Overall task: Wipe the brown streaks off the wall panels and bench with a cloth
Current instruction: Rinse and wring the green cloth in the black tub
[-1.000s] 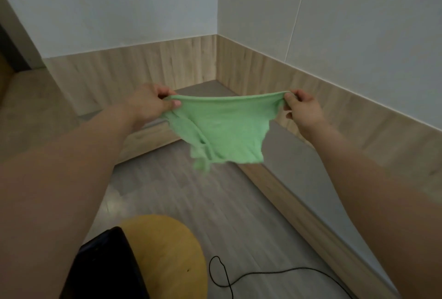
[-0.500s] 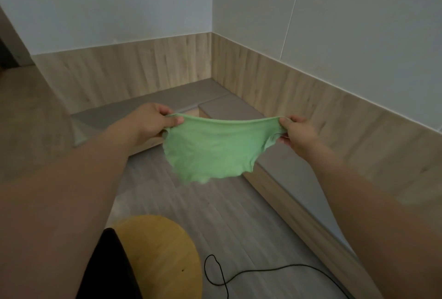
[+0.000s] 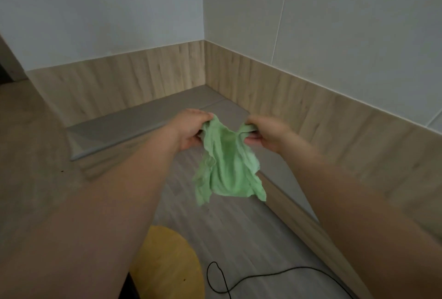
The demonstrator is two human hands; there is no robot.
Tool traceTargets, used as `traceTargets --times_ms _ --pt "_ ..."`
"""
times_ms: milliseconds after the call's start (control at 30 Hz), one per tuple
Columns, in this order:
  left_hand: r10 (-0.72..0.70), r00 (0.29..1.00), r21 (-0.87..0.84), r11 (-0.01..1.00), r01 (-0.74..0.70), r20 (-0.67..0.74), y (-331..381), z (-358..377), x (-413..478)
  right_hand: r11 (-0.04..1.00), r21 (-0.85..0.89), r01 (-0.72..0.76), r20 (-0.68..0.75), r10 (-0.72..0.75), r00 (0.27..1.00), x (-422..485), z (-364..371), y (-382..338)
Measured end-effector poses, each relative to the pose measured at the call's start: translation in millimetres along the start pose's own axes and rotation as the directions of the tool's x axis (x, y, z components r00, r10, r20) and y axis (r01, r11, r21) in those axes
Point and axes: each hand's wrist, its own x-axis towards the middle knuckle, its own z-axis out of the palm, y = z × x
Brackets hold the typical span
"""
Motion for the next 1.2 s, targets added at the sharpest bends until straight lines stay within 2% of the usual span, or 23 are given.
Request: traceTargets --times_ms 133,233,333,400,467,500,567,600,667,733,800,833,867,967,1067,1100,1200 --pt "0.075 0.993 0.054 0.995 -0.08 0.092 19 13 -2 0.993 0.044 0.106 0.111 -0.11 0.988 -18 28 -23" --pt "0.132 0.973 0.167 0.972 -0.164 0.188 33 8 -8 0.989 0.136 0.056 0.199 -0.083 0.976 -18 27 -38" --pt "0.154 0.965 0.196 0.961 -0.196 0.214 47 -4 -9 0.985 0.172 0.0 0.419 -0.073 0.905 -17 14 -52" --pt "0.218 0.956 0.303 0.914 -0.271 0.196 55 -8 -8 0.983 0.181 0.033 0.486 -0.119 0.866 -17 7 -53" --pt "0.303 0.943 0.39 0.858 -0.333 0.138 63 -9 -10 0.972 0.216 0.096 0.428 -0.183 0.885 -14 8 -52" --pt "0.326 0.94 0.382 0.86 -0.338 0.097 67 -10 -13 0.961 0.221 0.166 0.342 -0.236 0.91 -12 9 -50" --pt "0.318 0.947 0.273 0.908 -0.318 0.045 75 -11 -20 0.943 0.035 0.33 0.136 -0.332 0.933 -7 10 -41" --pt "0.303 0.952 0.195 0.933 -0.304 0.035 77 -12 -23 0.929 -0.09 0.36 0.109 -0.35 0.93 -4 10 -33" --pt "0.277 0.96 0.05 0.959 -0.278 0.033 78 -16 -27 0.92 -0.189 0.342 0.224 -0.299 0.928 -3 12 -15" --pt "0.259 0.965 -0.012 0.966 -0.259 0.046 77 -21 -30 0.931 -0.043 0.363 0.271 -0.339 0.901 -2 13 -4" --pt "0.245 0.97 0.019 0.969 -0.244 -0.007 68 -27 -30 0.906 0.208 0.369 0.189 -0.408 0.893 0 9 -4" --pt "0.239 0.969 0.048 0.97 -0.237 -0.055 61 -31 -29 0.895 0.291 0.338 0.176 -0.397 0.901 0 7 -4" --pt "0.225 0.969 0.059 0.974 -0.22 -0.098 51 -36 -27 0.908 0.3 0.294 0.182 -0.357 0.916 -1 5 -3" --pt "0.126 0.987 0.06 0.991 -0.12 -0.097 19 -39 -25 0.98 0.092 0.174 0.252 -0.192 0.948 -7 7 11" --pt "0.118 0.99 0.049 0.992 -0.114 -0.077 7 -38 -25 0.988 0.051 0.146 0.216 -0.153 0.964 -13 13 12" --pt "0.127 0.988 0.009 0.992 -0.127 -0.085 11 -41 -23 0.986 0.064 0.156 0.193 -0.166 0.967 -15 17 5" --pt "0.136 0.988 -0.272 0.95 -0.151 -0.071 31 -50 -15 0.973 0.191 0.131 0.178 -0.166 0.97 -18 28 -27"
